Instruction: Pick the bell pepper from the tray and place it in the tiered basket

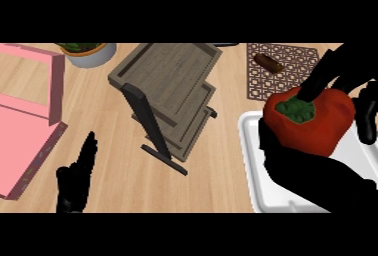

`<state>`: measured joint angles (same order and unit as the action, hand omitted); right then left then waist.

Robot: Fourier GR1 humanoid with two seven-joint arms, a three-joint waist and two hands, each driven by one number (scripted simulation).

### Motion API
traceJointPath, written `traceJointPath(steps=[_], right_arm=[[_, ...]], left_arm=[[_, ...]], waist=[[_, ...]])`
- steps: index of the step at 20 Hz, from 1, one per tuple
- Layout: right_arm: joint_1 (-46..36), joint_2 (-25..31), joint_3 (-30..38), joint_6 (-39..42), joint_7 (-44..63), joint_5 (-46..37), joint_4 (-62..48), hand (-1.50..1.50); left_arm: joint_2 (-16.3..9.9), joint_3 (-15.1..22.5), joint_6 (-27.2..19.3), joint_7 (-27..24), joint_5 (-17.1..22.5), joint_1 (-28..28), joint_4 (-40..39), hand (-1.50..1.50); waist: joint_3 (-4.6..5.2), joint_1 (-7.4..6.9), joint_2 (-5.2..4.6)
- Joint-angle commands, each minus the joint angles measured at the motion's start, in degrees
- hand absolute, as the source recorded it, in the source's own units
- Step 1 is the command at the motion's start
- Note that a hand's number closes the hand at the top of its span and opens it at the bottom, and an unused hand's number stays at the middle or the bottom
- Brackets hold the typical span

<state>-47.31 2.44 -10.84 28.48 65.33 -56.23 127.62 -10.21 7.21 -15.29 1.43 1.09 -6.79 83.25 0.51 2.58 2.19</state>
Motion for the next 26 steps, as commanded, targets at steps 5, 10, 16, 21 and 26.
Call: traceJointPath(steps=[5,10,16,21,26], right_arm=[[-17.70,-2.38,8.55,9.39,13.84,0.34,-12.11,1.50],[-27.53,-2.41,13.25,10.36,12.94,1.33,-24.12,1.50],[-34.90,-2.41,14.88,9.08,13.34,2.14,-35.07,1.50],[-34.47,-2.41,15.01,4.64,11.96,-0.68,-42.52,1.50],[-30.64,-2.41,15.01,-2.86,9.45,0.99,-44.31,1.50]], left_arm=[[0.23,0.51,1.01,-0.08,-0.09,-0.21,-2.79,0.00],[0.30,1.51,1.21,-0.24,-1.04,0.14,-1.91,0.00],[1.10,1.85,1.70,-0.93,-1.06,0.76,-3.02,0.00],[1.15,0.53,2.51,-0.37,0.09,3.25,-4.31,0.00],[0.42,0.31,2.60,-1.77,-0.39,1.08,-2.88,0.00]], waist=[[-0.03,-1.60,-0.72],[-0.24,-3.06,-1.37],[-0.31,-3.53,-1.71],[-0.34,-3.52,-2.09],[-0.44,-3.86,-2.17]])
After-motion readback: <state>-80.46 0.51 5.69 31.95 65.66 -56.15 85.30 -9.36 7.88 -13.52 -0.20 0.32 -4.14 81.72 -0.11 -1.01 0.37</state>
